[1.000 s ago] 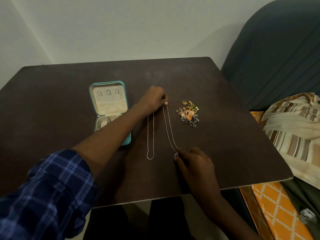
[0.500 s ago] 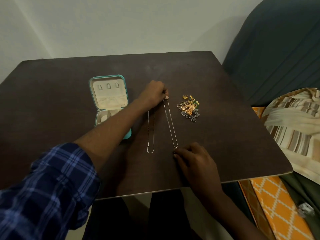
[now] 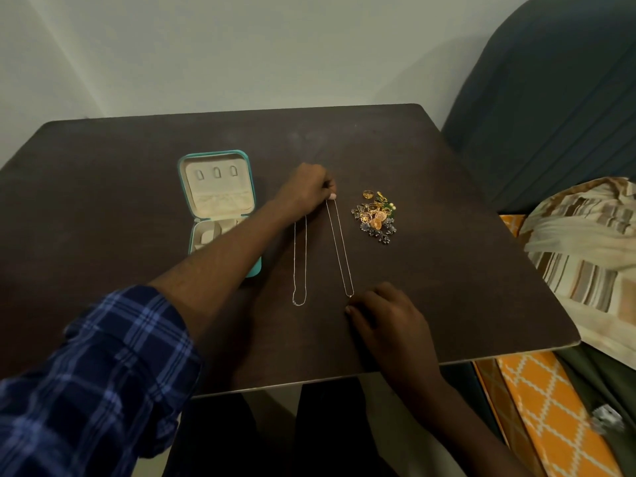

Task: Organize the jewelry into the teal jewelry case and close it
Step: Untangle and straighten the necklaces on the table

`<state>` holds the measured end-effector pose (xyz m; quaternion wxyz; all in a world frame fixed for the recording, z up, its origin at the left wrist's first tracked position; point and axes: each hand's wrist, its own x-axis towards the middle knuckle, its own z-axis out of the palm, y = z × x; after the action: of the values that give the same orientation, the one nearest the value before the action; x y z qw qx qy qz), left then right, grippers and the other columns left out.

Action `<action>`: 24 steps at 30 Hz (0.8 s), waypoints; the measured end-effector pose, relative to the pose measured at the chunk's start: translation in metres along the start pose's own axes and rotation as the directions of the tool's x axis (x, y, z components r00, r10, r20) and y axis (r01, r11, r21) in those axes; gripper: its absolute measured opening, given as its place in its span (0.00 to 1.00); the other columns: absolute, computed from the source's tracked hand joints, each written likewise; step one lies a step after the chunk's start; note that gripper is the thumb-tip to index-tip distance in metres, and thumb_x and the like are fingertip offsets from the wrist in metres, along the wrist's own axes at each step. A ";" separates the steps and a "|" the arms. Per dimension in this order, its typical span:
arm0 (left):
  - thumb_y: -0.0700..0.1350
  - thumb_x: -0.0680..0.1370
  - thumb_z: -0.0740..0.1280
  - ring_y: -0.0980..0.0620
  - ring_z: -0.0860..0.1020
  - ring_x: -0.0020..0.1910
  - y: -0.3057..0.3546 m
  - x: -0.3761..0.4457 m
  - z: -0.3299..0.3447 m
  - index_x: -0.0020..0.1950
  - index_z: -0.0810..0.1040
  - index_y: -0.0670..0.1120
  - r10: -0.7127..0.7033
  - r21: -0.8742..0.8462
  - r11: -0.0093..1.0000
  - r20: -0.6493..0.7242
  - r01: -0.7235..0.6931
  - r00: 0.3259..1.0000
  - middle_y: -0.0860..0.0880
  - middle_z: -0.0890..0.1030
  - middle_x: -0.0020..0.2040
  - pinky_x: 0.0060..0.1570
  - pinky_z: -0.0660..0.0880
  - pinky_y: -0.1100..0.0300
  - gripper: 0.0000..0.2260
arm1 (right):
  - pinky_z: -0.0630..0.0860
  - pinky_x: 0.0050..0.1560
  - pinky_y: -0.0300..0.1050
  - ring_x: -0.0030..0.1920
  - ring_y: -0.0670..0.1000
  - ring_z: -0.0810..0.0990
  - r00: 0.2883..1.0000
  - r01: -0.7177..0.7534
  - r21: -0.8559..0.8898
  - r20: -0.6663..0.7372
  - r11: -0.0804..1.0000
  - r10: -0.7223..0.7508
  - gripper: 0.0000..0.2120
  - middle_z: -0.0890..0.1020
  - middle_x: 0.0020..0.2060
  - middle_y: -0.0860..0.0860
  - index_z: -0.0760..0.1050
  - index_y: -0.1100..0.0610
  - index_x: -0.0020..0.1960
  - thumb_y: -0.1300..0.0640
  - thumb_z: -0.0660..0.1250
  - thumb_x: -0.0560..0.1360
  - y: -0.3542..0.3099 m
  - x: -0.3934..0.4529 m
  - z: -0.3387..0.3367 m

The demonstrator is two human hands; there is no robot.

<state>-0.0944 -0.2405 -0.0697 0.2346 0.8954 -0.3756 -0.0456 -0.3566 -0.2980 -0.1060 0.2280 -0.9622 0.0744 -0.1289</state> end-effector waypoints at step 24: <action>0.39 0.72 0.71 0.47 0.79 0.51 -0.009 -0.026 -0.042 0.51 0.81 0.42 -0.192 0.147 0.973 0.078 0.179 0.978 0.43 0.82 0.52 0.47 0.70 0.61 0.08 | 0.74 0.33 0.43 0.37 0.50 0.76 0.983 0.139 -0.131 -0.098 0.982 -0.152 0.15 0.79 0.37 0.49 0.81 0.52 0.45 0.49 0.57 0.73 -0.037 0.006 0.002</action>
<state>-0.0964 -0.2009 -0.0384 0.1486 0.9379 -0.3027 -0.0820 -0.3473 -0.2662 -0.0894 0.1536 -0.9690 0.0236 -0.1921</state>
